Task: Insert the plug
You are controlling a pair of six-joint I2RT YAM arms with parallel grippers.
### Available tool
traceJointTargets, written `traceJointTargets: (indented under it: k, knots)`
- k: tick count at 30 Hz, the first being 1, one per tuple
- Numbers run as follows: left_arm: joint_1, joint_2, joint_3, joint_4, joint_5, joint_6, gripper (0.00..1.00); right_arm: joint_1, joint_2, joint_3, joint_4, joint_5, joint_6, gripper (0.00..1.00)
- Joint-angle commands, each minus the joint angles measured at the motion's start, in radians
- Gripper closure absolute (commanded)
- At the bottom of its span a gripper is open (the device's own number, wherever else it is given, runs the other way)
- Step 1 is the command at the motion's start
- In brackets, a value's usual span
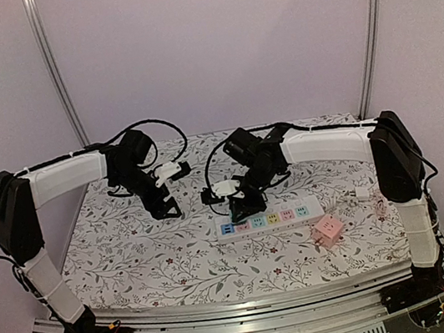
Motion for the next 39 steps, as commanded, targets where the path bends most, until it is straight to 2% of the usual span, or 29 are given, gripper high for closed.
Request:
traceJointTargets:
  k: [1,15,39]
  knots:
    - [0.003,-0.009,-0.013,0.014,-0.003,-0.008,0.08,-0.016,0.034,0.022,-0.034,0.034,-0.037,1.00]
    - [0.003,-0.004,-0.016,0.022,-0.015,-0.012,0.08,-0.016,-0.002,-0.021,-0.074,-0.026,-0.029,1.00]
    - [0.003,-0.004,-0.023,0.030,-0.020,-0.013,0.08,-0.037,-0.028,-0.064,-0.074,-0.003,-0.019,1.00]
